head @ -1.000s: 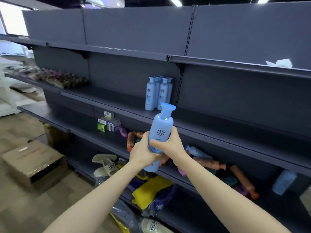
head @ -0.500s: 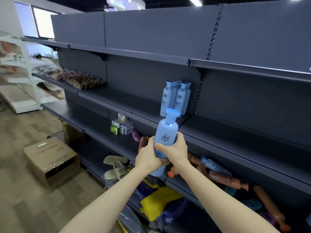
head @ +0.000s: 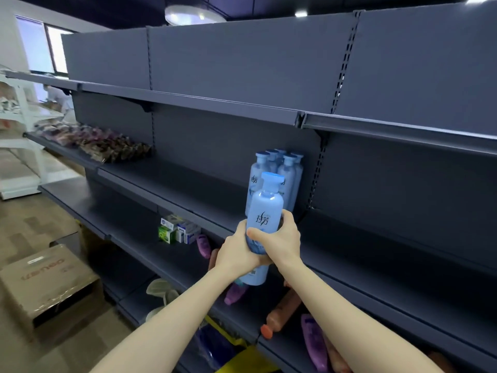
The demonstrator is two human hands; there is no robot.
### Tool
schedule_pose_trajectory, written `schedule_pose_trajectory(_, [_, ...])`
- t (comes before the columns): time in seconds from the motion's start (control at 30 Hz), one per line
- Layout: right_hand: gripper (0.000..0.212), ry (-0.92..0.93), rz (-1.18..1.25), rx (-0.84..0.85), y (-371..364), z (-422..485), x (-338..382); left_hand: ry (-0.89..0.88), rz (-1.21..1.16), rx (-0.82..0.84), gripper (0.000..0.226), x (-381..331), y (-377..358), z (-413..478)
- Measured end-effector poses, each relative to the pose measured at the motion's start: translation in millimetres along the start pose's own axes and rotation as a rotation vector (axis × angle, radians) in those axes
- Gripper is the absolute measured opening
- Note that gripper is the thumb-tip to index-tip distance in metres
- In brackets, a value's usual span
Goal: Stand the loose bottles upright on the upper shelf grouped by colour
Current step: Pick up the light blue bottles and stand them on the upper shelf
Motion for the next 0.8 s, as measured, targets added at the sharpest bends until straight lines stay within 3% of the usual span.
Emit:
schedule_pose_trajectory(0.47, [0.064,-0.022,-0.028,-0.067,-3,90,-20,-0.010,-0.025,0.088,0.071,2,-26,95])
schedule_pose_trajectory(0.8, [0.055,-0.086,-0.081,-0.176,-30,143,-24,-0.059,-0.037,0.186,0.053,21,-20,162])
Point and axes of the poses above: each hand's wrist, its own z-axis towards the middle knuckle, its own y-axis out of the back of the hand, x = y × z, the point moved 1 cm from there along z, towards the middle knuckle, and after that the axes turned 15 degrees about -z, right-handed, at the moved point
